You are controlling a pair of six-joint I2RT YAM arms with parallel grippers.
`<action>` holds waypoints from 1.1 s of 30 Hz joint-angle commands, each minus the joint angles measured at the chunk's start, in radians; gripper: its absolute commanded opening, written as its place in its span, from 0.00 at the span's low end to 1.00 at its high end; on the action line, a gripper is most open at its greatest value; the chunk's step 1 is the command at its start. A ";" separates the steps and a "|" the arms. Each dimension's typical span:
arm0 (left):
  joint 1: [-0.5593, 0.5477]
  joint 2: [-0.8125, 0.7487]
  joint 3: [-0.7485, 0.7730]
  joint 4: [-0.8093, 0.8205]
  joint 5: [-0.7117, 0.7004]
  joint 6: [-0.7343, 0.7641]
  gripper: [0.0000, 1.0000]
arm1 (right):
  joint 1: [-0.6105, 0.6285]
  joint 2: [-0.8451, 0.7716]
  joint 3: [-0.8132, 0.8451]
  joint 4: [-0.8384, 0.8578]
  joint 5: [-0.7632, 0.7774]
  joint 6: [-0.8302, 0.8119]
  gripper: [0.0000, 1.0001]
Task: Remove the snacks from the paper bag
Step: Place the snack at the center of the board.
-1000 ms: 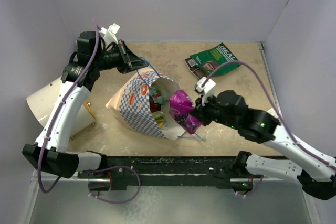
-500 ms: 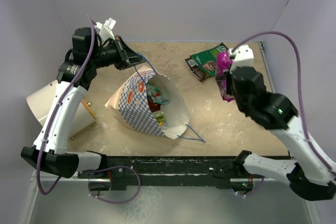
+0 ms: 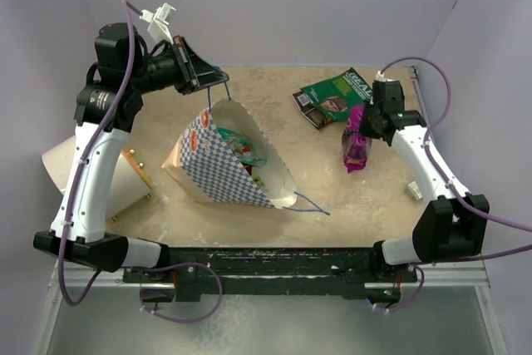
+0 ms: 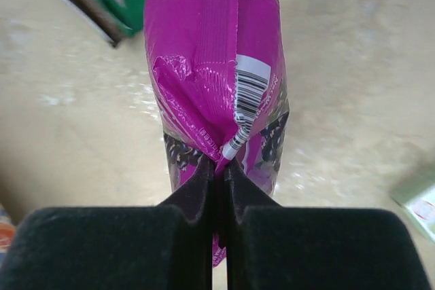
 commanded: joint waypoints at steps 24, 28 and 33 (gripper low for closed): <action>0.013 -0.037 0.003 -0.215 -0.016 0.163 0.00 | -0.369 -0.096 -0.263 0.234 -0.256 0.156 0.83; 0.013 -0.047 0.012 -0.228 -0.037 0.165 0.00 | -0.290 -0.120 -0.142 0.136 -0.184 0.092 0.94; 0.013 -0.051 0.012 -0.235 -0.039 0.174 0.00 | -0.108 -0.110 -0.074 0.108 -0.381 -0.004 0.95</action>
